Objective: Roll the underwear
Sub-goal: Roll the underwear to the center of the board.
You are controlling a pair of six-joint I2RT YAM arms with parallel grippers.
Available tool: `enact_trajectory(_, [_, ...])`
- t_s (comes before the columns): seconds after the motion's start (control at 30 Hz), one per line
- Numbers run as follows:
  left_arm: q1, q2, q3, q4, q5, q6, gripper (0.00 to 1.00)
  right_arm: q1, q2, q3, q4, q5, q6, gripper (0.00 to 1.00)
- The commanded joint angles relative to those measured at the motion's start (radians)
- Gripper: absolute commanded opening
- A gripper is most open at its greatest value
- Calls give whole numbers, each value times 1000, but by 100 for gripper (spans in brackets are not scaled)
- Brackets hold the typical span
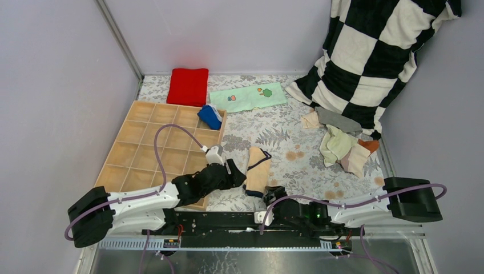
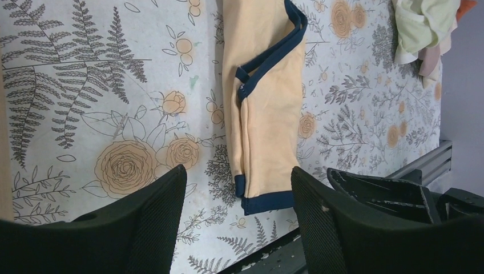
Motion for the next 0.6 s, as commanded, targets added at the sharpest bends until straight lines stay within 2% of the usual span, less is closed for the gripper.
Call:
enact_trajectory(0.0, [6,29,-3,54,16,16,72,5,46,1,68,2,-66,69])
enact_trajectory(0.23, [6,42,-18,73,20,5,72,-7,147,5,135,-15,-122,72])
enact_trajectory(0.57, [6,32,-34,80,19,-3,72,-74,224,40,85,-101,-157,63])
